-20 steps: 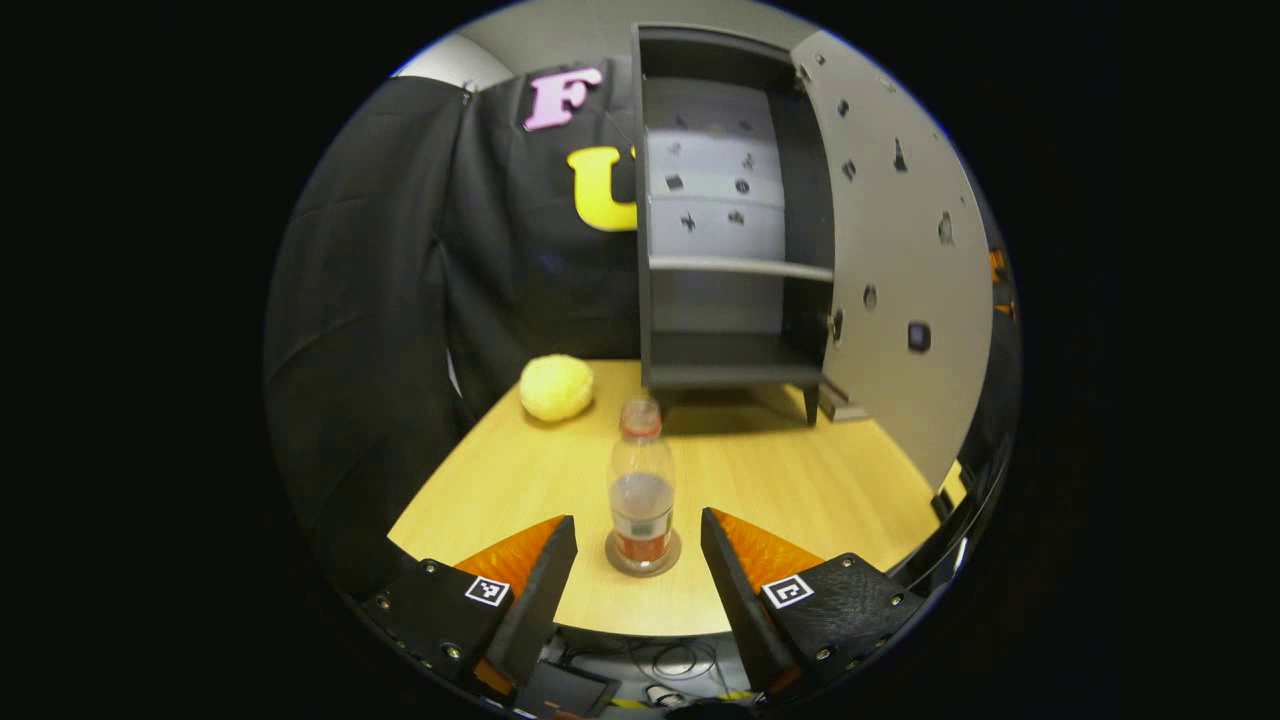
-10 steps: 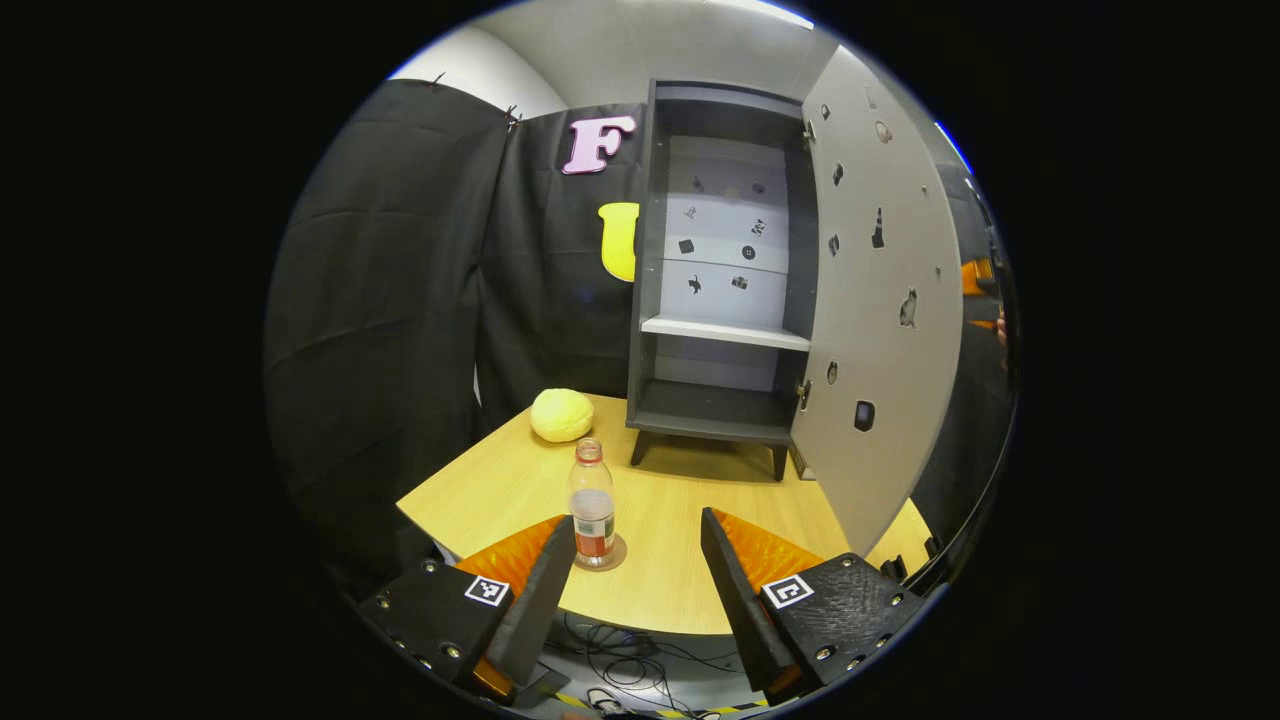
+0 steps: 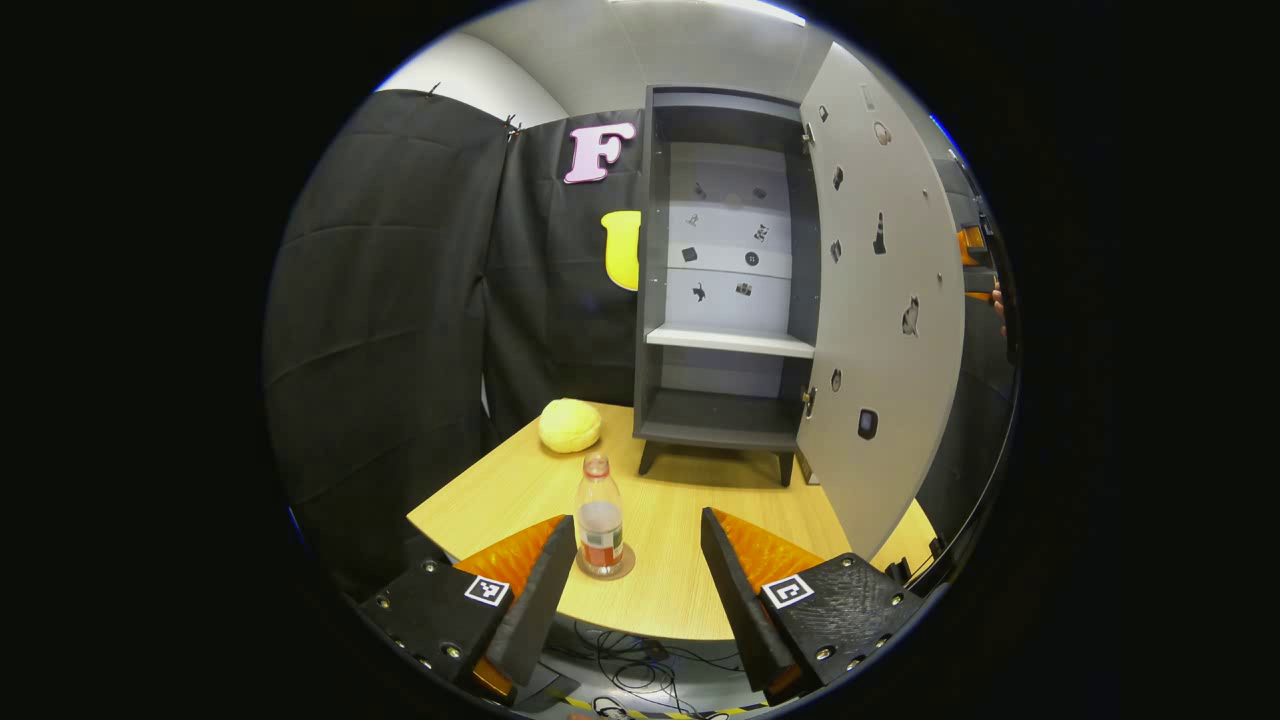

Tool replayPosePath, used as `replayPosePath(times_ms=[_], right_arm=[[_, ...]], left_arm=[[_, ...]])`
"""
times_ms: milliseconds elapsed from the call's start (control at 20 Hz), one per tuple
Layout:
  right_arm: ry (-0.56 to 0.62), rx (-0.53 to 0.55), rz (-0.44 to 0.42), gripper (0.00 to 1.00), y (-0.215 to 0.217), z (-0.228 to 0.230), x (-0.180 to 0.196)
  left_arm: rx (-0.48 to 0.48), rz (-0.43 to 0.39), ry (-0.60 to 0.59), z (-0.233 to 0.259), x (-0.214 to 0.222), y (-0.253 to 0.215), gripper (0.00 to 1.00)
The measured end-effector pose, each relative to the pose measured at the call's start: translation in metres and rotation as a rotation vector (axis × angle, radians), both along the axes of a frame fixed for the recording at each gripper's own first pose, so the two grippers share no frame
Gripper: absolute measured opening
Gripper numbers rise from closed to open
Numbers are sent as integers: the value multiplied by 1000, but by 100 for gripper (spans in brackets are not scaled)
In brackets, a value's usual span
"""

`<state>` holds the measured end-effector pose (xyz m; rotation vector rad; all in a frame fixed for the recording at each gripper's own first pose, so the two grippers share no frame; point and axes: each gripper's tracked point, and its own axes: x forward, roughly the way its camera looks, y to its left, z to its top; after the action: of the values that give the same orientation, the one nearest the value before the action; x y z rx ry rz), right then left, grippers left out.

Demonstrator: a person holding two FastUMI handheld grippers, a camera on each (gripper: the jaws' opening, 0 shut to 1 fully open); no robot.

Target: Open the cabinet door with the right hand, grasp the bottle in the cabinet with the left hand and place it on the coaster, then close the cabinet door with the right hand.

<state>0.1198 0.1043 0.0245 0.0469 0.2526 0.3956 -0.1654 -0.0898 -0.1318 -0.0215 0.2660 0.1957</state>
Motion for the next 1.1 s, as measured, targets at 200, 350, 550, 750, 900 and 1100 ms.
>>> replayPosePath(times_ms=[200, 350, 550, 750, 900, 1100], right_arm=[[21, -10, -73, 97, -2, 0, -9], [-3, -44, -142, 96, -1, 2, -14], [-24, -67, -161, 96, 28, 3, -30], [-19, -41, -147, 96, 77, 1, -49], [9, 17, -125, 96, 117, -6, -53], [12, 28, -79, 96, 166, -8, -50]], left_arm=[[28, -48, -36, 27, 25, 15, 76], [26, -109, -67, 48, 46, 23, 76], [46, -153, -94, 64, 75, 57, 73], [27, -170, -115, 76, 93, 95, 73], [22, -169, -117, 77, 96, 128, 73], [30, -164, -105, 72, 94, 168, 73]])
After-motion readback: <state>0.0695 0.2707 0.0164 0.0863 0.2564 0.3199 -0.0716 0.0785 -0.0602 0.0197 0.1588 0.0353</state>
